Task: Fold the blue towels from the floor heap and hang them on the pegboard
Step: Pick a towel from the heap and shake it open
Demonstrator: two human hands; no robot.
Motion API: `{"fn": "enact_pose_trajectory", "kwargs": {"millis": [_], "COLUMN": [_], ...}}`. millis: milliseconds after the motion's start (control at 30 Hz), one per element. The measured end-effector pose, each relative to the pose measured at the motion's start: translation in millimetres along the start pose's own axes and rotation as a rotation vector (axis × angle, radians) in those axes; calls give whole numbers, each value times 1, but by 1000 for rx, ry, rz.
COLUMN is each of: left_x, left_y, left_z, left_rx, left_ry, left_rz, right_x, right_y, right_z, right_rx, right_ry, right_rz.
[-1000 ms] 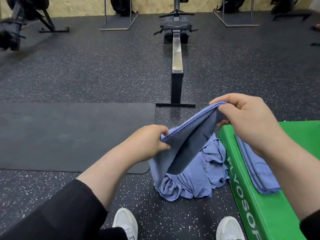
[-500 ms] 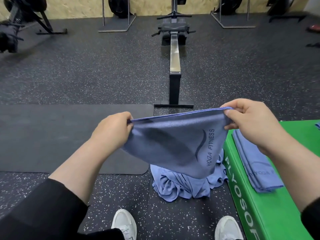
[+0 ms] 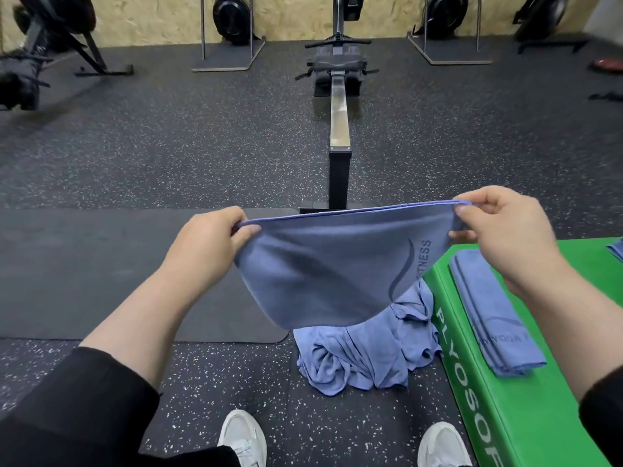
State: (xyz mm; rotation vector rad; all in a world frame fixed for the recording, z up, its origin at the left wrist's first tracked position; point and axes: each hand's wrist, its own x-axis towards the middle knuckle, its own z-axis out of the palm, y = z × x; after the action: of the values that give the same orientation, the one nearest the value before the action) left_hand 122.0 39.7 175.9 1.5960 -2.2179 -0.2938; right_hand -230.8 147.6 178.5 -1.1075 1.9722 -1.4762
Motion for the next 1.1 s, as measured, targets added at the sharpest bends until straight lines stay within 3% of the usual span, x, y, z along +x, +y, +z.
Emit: {"fn": "enact_pose_trajectory", "kwargs": {"millis": [133,367,533,700,867,1033,1100], "left_x": [0,1,3,4,10,13,13], "left_y": [-9,-12,-15,-8,11,43,58], "left_z": [-6,-10,-6,-7,-3,3,8], "left_rx": [-37,-351,-466,-702,-756,-758,-713], "left_ry": [-23,68,88,131,202,170,113], "left_rz": [41,-167,-218,-138,-100,-4,62], "right_x": [5,6,6,9,10,4,1], "right_y": [7,14,15,19,24,24,21], "right_z": [-6,-5,-4,-5,-4,4,11], "right_rx": [16,-14,-41,-127,-293,-587,-583], "right_ry": [10,-44,-44,-28,-61,-258,-358], "right_rz": [25,33,26,8,29,44,30]}}
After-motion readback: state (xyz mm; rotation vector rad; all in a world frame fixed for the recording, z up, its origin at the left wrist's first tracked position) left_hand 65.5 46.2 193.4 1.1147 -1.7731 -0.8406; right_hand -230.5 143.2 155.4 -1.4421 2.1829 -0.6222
